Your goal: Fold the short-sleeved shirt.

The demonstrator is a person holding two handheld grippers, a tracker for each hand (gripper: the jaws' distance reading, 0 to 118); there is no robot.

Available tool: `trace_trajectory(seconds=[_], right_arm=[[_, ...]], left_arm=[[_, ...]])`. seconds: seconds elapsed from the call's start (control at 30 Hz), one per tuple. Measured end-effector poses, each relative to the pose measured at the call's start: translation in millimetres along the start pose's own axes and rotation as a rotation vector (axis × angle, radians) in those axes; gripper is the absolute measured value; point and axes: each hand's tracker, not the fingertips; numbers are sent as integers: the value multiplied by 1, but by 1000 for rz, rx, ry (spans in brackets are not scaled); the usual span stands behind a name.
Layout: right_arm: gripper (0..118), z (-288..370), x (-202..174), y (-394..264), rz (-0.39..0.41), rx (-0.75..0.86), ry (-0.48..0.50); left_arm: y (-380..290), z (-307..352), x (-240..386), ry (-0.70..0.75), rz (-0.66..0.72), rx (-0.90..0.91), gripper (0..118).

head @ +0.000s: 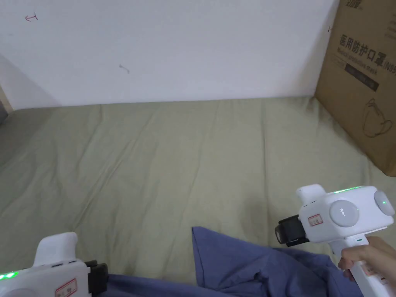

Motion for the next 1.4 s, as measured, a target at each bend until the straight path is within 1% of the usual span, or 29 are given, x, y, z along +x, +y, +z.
trace_trajectory(seconds=[0.07, 0.1, 0.13, 0.23, 0.27, 0.3, 0.33, 0.37, 0.4, 0.43, 0.47, 0.5, 0.53, 0.6, 0.67, 0.73, 0.8, 0.83, 0.9, 0.93, 0.97, 1.03, 1.07, 1.1, 1.2, 1.23, 1.4], right_arm=[[86, -9, -12, -3, 59, -27, 109], [86, -14, -19, -4, 93, -47, 135], [86, -21, -27, -4, 144, -63, 143], [86, -49, -46, -4, 272, -152, 28], [85, -56, -48, -4, 275, -172, 18], [84, -59, -49, -2, 231, -155, 46], [80, -58, -49, -1, 209, -162, 40], [75, -55, -49, 1, 213, -167, 48], [66, -50, -48, 1, 230, -160, 62], [44, -46, -47, 4, 230, -157, 71], [15, -39, -45, 6, 216, -143, 82], [4, -37, -43, 8, 181, -130, 79], [4, -36, -38, 8, 145, -147, 116], [4, -34, -32, 8, 119, -136, 116], [4, -15, -24, 14, 64, -100, 135], [4, 16, -16, 24, 45, -8, 104], [4, 53, 0, 38, -10, 71, 102], [4, 74, 9, 45, -28, 108, 109], [4, 115, 23, 56, -49, 186, 79], [4, 133, 31, 61, -61, 205, 72], [4, 150, 38, 63, -81, 240, 56], [4, 190, 44, 67, -140, 299, 107], [4, 206, 46, 68, -163, 341, 115], [4, 222, 46, 71, -167, 374, 111], [4, 264, 38, 79, -145, 448, 65], [4, 277, 36, 83, -152, 467, 45], [4, 324, 37, 111, -218, 554, 29]], left_arm=[[-2, 2, -5, -8, 17, 3, 2], [-3, 4, -7, -10, 26, 1, 2], [-4, 5, -8, -11, 30, 0, 2], [-5, 3, -7, -3, 16, 0, 2], [-6, 2, -7, 0, 10, -1, 2], [-6, 1, -7, 2, 13, -6, 2], [-7, 1, -8, -2, 24, -8, 2], [-7, 0, -10, -7, 29, -7, 2], [-7, 0, -10, -6, 33, -8, 2], [-6, 0, -10, -4, 31, -8, 2], [-6, 0, -10, -1, 28, -6, 2], [-5, 1, -11, 6, 34, -4, 2], [-4, 2, -11, 6, 37, 1, 2], [-1, 5, -12, 1, 42, 5, 2], [5, 7, -13, -1, 33, 17, 2], [15, 7, -14, 28, 3, 32, 2], [28, 12, -18, 49, 18, 54, 2], [36, 18, -20, 36, 24, 81, 2], [53, 33, -22, 52, 49, 142, 2], [64, 43, -21, 51, 17, 179, 2], [73, 52, -20, 53, 18, 205, 2], [97, 74, -13, 17, 0, 277, 2], [109, 84, -7, 15, -8, 306, 2], [120, 95, 2, 20, -37, 340, 2], [154, 125, 28, 56, -137, 436, 2], [165, 134, 37, 75, -155, 465, 2], [217, 173, 58, 78, -188, 550, 2]])
